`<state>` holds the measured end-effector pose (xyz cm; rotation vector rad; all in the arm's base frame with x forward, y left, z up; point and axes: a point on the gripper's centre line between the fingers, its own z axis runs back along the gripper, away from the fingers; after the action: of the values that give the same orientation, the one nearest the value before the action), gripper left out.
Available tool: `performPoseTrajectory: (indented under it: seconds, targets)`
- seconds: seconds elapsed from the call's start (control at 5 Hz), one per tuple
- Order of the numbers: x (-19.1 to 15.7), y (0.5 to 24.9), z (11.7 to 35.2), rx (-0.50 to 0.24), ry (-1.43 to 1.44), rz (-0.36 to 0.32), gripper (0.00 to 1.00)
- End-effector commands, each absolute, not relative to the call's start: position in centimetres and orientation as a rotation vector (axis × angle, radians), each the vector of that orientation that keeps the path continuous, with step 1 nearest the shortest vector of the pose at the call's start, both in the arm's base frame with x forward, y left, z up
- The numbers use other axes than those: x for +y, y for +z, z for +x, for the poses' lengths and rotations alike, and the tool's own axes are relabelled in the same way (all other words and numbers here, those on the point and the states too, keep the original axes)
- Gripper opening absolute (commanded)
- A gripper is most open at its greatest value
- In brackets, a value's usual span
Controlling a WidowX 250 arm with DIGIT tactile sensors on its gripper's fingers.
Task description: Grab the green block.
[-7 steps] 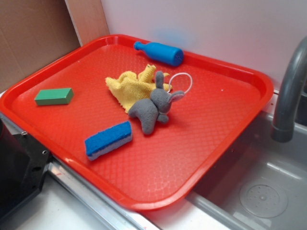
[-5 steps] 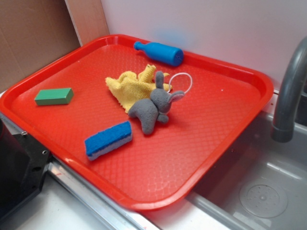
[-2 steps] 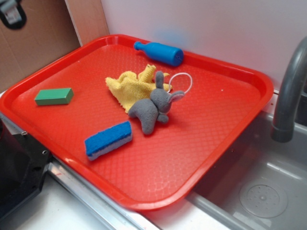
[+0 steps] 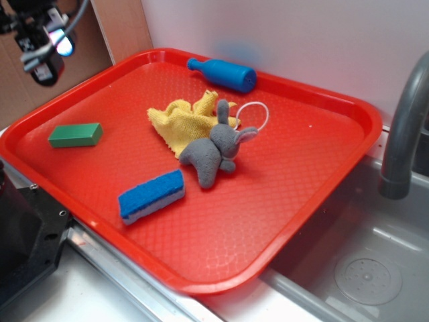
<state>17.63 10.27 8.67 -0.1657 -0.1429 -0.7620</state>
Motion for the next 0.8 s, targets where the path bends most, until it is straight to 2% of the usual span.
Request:
performPoseTrajectory:
  seconds: [0.0, 0.4, 0.6]
  targets:
    - [9.9, 5.5, 16.8, -0.124, -1.041, -0.256, 1.0]
    - [9.6, 2.0, 16.5, -0.042, -1.018, -0.157, 1.0]
    - [9.5, 1.0, 17.0, -0.007, -0.963, -0.116, 0.0]
